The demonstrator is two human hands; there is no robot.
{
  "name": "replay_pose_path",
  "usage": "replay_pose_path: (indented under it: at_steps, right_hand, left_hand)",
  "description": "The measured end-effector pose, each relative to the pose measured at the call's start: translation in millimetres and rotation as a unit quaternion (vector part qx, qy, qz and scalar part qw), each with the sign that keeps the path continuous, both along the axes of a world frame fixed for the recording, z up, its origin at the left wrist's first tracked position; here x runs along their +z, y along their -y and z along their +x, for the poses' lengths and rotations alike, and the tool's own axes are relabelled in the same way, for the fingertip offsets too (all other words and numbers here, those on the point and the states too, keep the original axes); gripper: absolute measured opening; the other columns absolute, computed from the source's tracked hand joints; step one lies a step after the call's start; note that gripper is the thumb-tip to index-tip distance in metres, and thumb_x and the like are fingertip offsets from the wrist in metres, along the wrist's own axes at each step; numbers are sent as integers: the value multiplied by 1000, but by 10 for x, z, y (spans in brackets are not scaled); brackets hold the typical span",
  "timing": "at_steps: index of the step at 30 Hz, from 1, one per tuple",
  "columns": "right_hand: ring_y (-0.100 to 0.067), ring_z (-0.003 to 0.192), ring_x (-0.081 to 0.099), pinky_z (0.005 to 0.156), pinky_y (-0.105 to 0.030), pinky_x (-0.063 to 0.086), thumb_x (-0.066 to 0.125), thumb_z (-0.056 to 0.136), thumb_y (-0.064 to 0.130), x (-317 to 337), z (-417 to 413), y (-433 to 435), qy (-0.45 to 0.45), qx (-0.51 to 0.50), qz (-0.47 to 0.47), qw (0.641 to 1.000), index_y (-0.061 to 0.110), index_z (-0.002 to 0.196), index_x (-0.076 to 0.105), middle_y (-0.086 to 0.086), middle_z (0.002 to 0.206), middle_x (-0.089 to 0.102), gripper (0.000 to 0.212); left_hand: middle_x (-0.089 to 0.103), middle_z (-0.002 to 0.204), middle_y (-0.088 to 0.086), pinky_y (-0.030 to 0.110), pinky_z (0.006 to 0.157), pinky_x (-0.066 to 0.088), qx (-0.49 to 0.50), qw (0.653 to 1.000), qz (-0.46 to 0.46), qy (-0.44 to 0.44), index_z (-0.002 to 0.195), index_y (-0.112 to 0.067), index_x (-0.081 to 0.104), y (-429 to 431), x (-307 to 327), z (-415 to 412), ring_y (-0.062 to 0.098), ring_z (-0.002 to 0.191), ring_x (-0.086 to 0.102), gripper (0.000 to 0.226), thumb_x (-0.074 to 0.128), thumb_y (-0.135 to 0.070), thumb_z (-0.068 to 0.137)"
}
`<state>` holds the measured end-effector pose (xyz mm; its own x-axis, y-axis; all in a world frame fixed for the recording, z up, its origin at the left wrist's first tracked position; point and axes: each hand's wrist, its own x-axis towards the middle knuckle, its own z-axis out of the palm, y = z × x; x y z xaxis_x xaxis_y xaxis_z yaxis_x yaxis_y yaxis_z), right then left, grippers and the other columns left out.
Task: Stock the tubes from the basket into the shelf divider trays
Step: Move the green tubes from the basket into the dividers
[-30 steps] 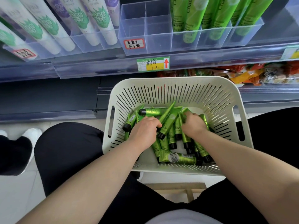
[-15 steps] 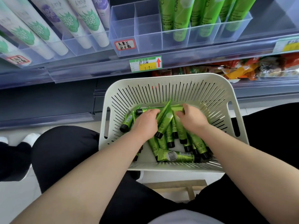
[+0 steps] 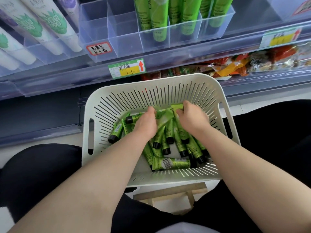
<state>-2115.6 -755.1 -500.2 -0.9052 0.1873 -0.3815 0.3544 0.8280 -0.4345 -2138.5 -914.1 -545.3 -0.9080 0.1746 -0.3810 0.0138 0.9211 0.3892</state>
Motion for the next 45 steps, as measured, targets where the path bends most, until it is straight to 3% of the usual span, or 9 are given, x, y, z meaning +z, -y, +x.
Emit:
replay_pose_path:
  at_steps: [5,10,17,20,25,30,36,39,45]
  right_hand:
    - [-26,77,49,67,-34,38,40,99,31,-48,-22,26,-1,5,4,1000,12,110,47,-3,84,55,23]
    - [-24,73,49,63,-32,36,41,100,28,-44,-27,7,-25,2,10,1000,10,120,47,1,79,51,28]
    - [-23,68,55,53,-31,42,45,98,26,104,-12,45,-87,47,-4,995,16,123,45,2,80,57,27]
    - [-23,73,55,55,-32,43,46,98,26,245,41,75,-105,57,-20,993,17,120,48,0,87,61,24]
    - [-28,78,61,65,-39,52,51,94,23,568,163,145,-154,60,-58,984,17,114,54,-5,93,67,21]
    - [-29,88,61,66,-34,45,54,92,23,1099,124,188,-224,73,-41,971,19,114,58,-5,99,67,22]
    - [-27,90,60,69,-35,45,54,93,23,1769,36,218,-332,104,-21,937,20,115,58,-3,100,65,22]
    - [-21,81,54,62,-30,38,53,93,22,2033,-72,240,-366,119,5,923,20,115,58,1,94,63,23]
    - [-22,92,58,65,-31,42,52,94,21,2333,-275,250,-388,148,23,910,22,121,57,3,103,65,27]
  left_hand:
    - [61,117,8,41,84,54,-37,995,-9,92,140,-16,40,-195,-8,11,25,99,62,56,65,-16,90]
    - [60,111,8,34,63,45,-87,986,-108,94,118,-16,58,-285,25,77,27,88,59,32,68,-24,89]
    - [59,93,0,33,66,47,14,998,55,4,105,-16,53,13,325,195,21,81,56,26,64,-33,90]
    - [54,79,-2,31,55,44,56,991,120,-24,100,-17,45,178,570,273,15,67,53,25,64,-29,91]
    - [63,93,2,35,74,50,88,972,200,-86,112,-13,54,367,924,414,19,84,61,27,61,-33,94]
    - [56,78,-6,28,60,43,117,947,225,-198,109,-24,52,393,1448,345,11,64,53,22,65,-23,91]
    - [60,91,-10,36,79,50,123,891,280,-335,106,-22,54,386,2186,36,14,84,58,22,64,-13,89]
    - [59,87,-11,37,76,52,131,871,287,-377,106,-23,52,385,2491,-134,16,79,59,22,61,-12,90]
    - [53,83,-14,29,70,41,151,858,240,-428,108,-20,53,379,2933,-533,17,82,53,21,58,-10,90]
